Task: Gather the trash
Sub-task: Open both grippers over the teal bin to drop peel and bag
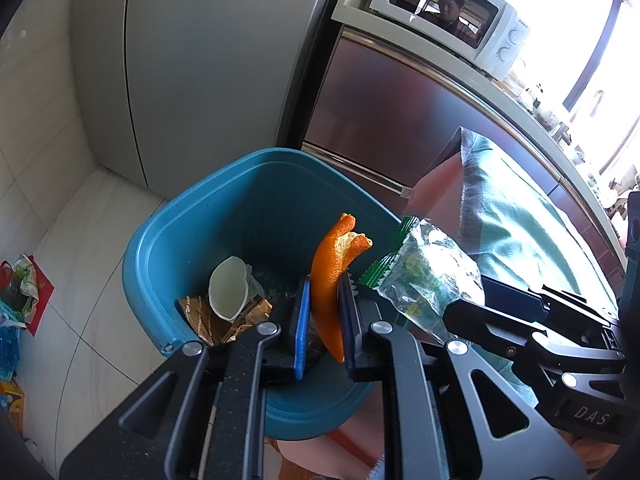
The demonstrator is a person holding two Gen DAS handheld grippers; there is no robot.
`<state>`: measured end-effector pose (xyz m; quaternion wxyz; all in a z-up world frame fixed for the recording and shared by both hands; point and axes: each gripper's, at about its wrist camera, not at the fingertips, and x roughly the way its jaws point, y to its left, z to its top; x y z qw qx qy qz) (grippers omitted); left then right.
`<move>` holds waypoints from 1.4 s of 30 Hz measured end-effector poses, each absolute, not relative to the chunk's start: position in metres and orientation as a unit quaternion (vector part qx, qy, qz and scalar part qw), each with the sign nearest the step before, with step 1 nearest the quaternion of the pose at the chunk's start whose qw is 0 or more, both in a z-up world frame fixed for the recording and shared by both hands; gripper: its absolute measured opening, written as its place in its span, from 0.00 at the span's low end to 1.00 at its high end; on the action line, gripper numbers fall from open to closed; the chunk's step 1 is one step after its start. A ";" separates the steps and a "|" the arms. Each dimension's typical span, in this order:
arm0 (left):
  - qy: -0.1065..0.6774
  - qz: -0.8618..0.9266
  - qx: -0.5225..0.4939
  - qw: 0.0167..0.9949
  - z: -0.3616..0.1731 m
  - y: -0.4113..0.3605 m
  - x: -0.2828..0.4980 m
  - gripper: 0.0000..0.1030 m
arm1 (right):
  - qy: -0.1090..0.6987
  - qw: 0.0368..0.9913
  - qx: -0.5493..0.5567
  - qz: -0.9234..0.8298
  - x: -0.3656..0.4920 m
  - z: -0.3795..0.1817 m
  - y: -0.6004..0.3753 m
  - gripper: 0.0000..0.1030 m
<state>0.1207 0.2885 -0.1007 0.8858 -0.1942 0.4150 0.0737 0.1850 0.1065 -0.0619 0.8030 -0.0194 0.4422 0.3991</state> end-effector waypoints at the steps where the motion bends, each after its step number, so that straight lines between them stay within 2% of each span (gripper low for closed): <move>1: 0.416 0.074 -0.194 0.885 -0.102 0.289 0.122 0.14 | 0.443 0.803 -0.020 0.399 0.185 -0.062 0.107 0.32; 20: 0.434 0.083 -0.203 0.874 -0.121 0.295 0.134 0.15 | 0.459 0.800 -0.046 0.384 0.181 -0.062 0.131 0.34; 23: 0.435 0.082 -0.207 0.873 -0.124 0.297 0.135 0.17 | 0.460 0.801 -0.044 0.381 0.181 -0.061 0.130 0.38; 26: 0.435 0.082 -0.208 0.872 -0.126 0.299 0.133 0.25 | 0.458 0.804 -0.038 0.378 0.181 -0.060 0.127 0.45; 37: 0.398 0.076 -0.195 0.893 -0.105 0.299 0.107 0.49 | 0.439 0.811 -0.007 0.387 0.170 -0.053 0.092 0.49; 38: 0.392 0.072 -0.192 0.897 -0.101 0.297 0.104 0.53 | 0.437 0.811 -0.004 0.388 0.168 -0.051 0.088 0.49; 40: 0.380 0.069 -0.182 0.904 -0.093 0.291 0.097 0.67 | 0.428 0.817 0.002 0.386 0.164 -0.046 0.077 0.57; 42: 0.366 0.064 -0.172 0.913 -0.084 0.284 0.090 0.70 | 0.415 0.826 0.009 0.382 0.158 -0.039 0.063 0.61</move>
